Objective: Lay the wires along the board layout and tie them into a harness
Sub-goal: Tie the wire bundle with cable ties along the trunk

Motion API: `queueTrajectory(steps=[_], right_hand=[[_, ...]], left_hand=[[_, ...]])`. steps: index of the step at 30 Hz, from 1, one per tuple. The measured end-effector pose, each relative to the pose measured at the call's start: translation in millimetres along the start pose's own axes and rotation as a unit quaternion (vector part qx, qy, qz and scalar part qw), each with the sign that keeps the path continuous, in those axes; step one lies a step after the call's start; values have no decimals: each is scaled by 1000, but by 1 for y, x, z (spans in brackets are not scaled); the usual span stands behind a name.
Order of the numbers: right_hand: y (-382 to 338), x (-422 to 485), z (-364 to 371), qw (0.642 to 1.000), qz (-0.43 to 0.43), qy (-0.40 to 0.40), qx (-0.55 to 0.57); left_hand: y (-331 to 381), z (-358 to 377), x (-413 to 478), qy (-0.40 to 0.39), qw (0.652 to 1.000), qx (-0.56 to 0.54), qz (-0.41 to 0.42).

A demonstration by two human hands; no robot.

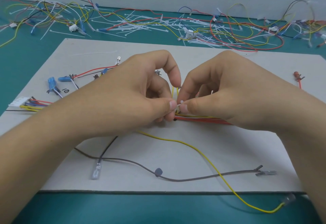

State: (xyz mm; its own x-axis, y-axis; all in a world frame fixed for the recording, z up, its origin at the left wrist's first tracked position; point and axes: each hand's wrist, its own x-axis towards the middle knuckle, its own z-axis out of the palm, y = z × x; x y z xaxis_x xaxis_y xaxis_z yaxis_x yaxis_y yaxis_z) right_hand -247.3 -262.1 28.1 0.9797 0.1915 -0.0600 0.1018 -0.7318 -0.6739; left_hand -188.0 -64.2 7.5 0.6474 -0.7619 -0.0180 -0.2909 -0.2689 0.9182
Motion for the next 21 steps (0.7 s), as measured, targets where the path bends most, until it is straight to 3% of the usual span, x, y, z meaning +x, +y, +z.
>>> queueTrajectory(steps=[21], right_hand=[[-1,-1,2,1000,-14,-6,1]], left_hand=[[1,1,0,19,1000,8,11]])
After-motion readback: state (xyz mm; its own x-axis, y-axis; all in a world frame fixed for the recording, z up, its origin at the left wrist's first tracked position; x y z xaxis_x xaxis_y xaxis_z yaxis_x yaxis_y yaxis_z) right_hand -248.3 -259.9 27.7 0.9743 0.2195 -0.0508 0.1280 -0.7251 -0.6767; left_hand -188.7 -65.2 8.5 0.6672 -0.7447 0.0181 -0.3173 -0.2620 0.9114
